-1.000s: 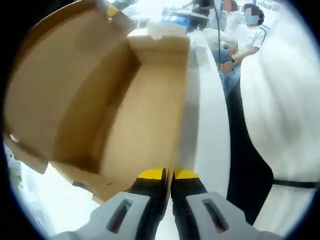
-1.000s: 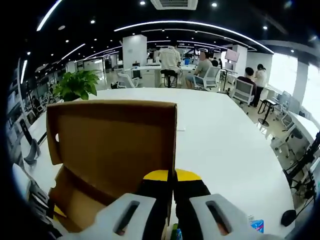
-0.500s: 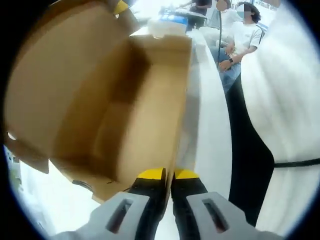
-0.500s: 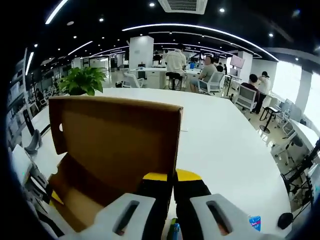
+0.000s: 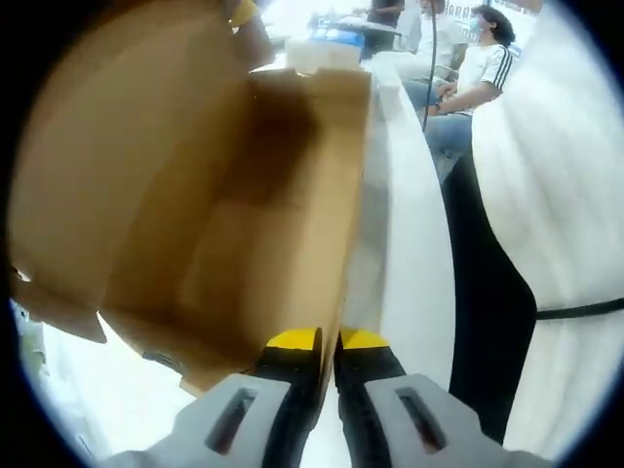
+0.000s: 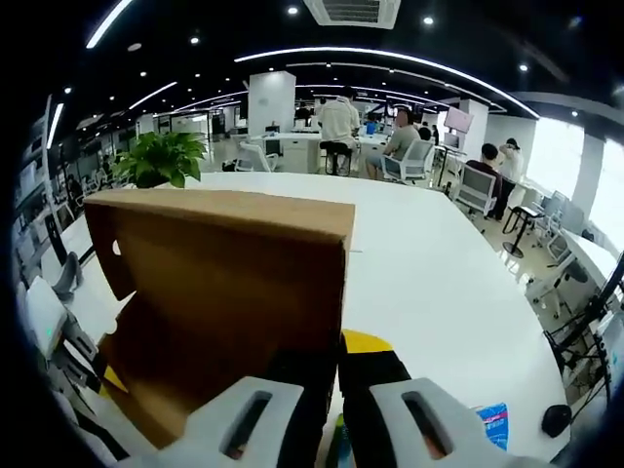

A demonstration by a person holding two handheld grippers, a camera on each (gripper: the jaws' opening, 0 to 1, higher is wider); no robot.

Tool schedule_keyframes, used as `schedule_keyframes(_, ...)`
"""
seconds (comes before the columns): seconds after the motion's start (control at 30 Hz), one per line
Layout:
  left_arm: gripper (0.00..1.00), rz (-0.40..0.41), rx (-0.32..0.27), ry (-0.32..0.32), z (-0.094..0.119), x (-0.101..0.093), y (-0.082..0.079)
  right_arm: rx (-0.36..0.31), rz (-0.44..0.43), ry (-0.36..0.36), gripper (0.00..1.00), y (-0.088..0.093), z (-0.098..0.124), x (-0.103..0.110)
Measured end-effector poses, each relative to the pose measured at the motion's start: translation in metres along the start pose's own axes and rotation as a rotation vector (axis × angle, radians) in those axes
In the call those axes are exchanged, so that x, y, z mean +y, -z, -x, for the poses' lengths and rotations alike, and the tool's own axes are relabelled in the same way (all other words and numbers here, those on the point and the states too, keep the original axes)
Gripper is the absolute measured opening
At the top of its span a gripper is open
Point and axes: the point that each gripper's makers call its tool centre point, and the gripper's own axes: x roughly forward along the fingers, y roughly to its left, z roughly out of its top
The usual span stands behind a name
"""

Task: Operate the shoe box by opening the lid, removing the specified soft item, and placing it in the target area until the item is outside and the box remains undamaged.

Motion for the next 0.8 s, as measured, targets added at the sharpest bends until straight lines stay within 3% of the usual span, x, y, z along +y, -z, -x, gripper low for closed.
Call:
schedule_keyframes(0.17,0.05,0.011,-0.048,0.018,0.002,0.0,-0.003,0.0,-0.008,-0.003,0.0,0.001,0.0,0.0)
schedule_keyframes(0.4,0.06,0.021,-0.054,0.011,0.002,0.0,-0.004,0.007,-0.035,0.014,0.0,0.0,-0.001,-0.001)
schedule_keyframes(0.6,0.14,0.113,-0.104,-0.036,0.004,0.004,-0.012,0.015,-0.044,0.02,0.0,0.004,0.004,0.001)
schedule_keyframes(0.7,0.19,0.16,-0.148,-0.015,0.006,0.001,-0.015,0.021,-0.038,0.015,0.0,0.006,0.006,0.001)
schedule_keyframes(0.8,0.21,0.159,-0.182,-0.033,0.008,0.001,-0.016,0.025,-0.033,0.017,0.0,0.007,0.007,0.002)
